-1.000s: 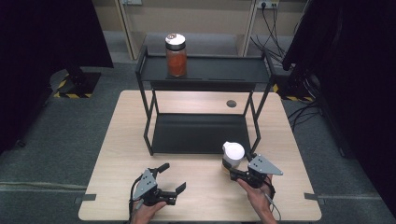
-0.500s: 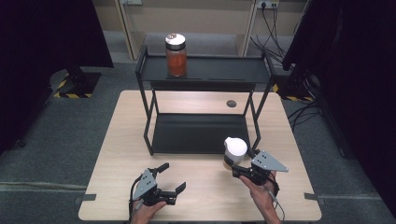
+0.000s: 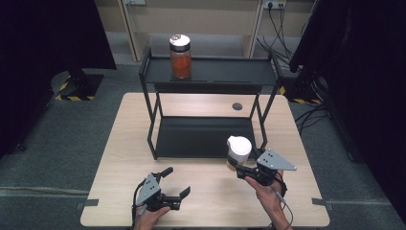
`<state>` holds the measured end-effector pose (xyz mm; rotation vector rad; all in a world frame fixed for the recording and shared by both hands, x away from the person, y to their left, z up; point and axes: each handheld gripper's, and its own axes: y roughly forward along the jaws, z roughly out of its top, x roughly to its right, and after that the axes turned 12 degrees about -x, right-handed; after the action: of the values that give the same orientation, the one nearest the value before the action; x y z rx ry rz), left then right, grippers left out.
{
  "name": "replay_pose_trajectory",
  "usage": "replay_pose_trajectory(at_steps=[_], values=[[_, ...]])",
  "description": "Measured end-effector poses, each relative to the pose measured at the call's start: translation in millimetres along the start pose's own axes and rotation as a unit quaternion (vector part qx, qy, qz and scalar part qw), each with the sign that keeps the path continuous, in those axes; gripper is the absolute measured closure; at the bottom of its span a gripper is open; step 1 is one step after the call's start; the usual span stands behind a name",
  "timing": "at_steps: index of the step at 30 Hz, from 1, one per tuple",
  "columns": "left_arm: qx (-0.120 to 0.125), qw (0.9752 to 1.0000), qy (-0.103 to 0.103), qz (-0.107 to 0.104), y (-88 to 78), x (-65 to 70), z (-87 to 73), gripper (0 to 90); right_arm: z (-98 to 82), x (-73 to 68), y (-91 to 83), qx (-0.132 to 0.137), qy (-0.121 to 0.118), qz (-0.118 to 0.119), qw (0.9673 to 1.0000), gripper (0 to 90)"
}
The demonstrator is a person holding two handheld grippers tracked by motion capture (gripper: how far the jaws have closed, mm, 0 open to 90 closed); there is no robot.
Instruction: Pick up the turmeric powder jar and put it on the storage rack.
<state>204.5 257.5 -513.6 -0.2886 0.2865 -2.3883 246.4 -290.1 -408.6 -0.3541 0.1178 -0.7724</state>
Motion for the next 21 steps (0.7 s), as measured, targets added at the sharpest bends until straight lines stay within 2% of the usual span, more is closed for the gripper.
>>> replay_pose_trajectory(at_steps=[10, 21], values=[[-0.002, 1.0, -0.002, 0.002, 0.0, 0.1, 0.3, 3.3, 21.6, 5.6, -2.4, 0.002, -0.009, 0.008, 0.9999, 30.8], [-0.004, 1.0, -0.003, 0.003, 0.0, 0.1, 0.6, 3.4, 55.4, 13.4, -6.8, 0.01, -0.013, 0.027, 0.9995, 30.8]])
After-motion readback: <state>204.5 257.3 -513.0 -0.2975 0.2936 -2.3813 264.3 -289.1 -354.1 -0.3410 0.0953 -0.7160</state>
